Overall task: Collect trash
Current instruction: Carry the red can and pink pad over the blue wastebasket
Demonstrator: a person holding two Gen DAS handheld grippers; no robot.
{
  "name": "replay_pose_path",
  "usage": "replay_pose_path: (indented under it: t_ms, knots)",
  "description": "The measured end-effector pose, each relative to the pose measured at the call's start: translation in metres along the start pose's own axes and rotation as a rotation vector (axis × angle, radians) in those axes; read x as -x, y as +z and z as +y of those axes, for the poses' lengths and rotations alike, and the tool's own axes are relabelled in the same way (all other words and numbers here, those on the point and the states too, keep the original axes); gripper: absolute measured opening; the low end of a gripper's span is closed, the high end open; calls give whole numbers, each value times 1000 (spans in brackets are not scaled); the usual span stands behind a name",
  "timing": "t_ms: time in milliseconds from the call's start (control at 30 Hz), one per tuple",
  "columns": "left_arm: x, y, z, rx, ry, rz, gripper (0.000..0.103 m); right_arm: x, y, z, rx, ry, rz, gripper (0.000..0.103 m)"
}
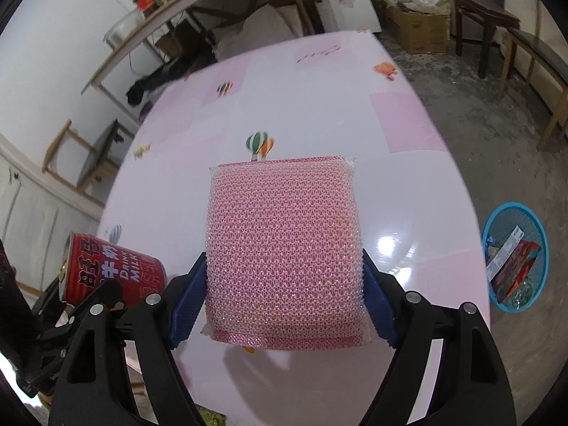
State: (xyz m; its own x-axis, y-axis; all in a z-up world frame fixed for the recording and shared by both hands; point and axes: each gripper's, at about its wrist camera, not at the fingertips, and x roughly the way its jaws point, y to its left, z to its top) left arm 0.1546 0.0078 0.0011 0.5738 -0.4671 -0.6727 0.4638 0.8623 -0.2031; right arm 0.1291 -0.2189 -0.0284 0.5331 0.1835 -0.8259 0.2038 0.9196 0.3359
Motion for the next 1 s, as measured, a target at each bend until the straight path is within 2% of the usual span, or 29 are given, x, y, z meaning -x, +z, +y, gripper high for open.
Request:
replay_pose_path:
  t_ms: [200, 300, 433, 533, 633, 833, 1000]
  knots:
    - [-8, 19, -28, -51, -98, 9, 63, 24, -9, -34, -119, 42, -61, 77]
    - [-16, 31, -46, -73, -142, 19, 63, 47, -12, -65, -198, 42, -126, 77]
    - [-24, 48, -74, -111, -186, 10, 63, 86, -13, -121, -312, -41, -238, 77]
    - [-30, 58, -97, -146, -221, 5, 63, 106, -14, -181, -438, -126, -284, 77]
    - [-36, 65, -119, -183, -250, 7, 63, 97, -12, -237, -520, -218, -239, 77]
    - [-52, 76, -160, -241, -278, 19, 63, 44, 9, -319, -606, -324, -139, 80]
    - [-64, 80, -184, -269, -294, 42, 63, -12, 26, -367, -625, -359, -36, 82]
